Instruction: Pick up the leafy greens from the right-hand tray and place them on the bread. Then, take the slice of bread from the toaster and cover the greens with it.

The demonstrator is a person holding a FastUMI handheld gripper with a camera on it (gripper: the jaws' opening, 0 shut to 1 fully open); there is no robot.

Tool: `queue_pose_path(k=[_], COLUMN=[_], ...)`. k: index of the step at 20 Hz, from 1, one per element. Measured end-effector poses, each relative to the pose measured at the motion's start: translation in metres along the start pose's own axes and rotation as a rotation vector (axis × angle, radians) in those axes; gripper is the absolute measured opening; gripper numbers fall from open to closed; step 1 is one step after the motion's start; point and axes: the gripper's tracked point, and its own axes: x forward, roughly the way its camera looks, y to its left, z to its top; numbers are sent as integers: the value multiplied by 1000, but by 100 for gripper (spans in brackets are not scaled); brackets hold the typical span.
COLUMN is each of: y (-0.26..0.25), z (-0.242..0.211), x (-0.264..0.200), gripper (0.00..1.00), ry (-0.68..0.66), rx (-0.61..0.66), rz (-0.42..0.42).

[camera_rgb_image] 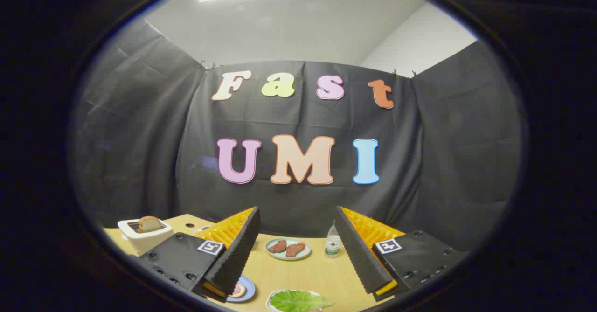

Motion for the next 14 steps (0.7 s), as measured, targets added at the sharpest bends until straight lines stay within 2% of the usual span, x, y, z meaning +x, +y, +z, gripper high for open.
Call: queue_pose_path(k=[14], y=[-23], z=[-3], x=[-3], gripper=[100], ry=[4], rx=[15], rz=[4])
